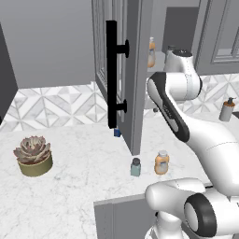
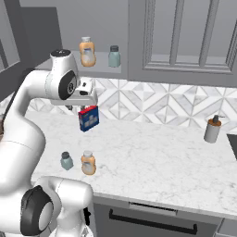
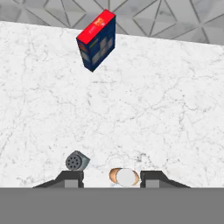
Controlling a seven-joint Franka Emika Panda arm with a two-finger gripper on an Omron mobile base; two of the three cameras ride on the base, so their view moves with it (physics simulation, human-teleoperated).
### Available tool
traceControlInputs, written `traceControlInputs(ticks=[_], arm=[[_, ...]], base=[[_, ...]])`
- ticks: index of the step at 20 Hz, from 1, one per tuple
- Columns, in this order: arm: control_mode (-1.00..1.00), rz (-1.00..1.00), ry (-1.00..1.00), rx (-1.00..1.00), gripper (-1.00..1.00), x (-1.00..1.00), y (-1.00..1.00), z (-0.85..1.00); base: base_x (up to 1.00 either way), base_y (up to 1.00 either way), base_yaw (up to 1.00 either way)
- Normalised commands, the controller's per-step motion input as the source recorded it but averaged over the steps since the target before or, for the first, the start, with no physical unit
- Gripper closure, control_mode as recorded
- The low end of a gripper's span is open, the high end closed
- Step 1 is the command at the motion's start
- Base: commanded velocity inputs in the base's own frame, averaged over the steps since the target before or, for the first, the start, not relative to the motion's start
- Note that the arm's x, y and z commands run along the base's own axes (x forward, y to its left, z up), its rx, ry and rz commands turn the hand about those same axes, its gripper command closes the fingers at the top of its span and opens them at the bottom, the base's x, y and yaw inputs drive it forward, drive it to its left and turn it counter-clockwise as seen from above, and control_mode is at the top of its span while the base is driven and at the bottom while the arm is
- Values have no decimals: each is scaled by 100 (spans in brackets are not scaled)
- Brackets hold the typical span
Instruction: Put the shaker and condiment bottle from the counter next to their counterparts in the cabinet.
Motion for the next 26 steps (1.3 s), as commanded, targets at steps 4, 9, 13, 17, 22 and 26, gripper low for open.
traceControlInputs(ticks=[4, 9, 13, 17, 22, 26], arm=[[-100, 0, 0, 5, -100, 0, -5, 0], [-100, 0, 0, 0, -100, 0, 0, -4], [-100, 12, 0, 0, -100, 0, -1, -19], [-100, 21, 0, 0, -100, 0, -1, -21], [-100, 27, 0, 1, -100, 0, -9, -15], [-100, 29, 0, 5, -100, 0, -14, -13]], base=[[0, 0, 0], [0, 0, 0], [0, 0, 0], [0, 0, 0], [0, 0, 0], [0, 0, 0]])
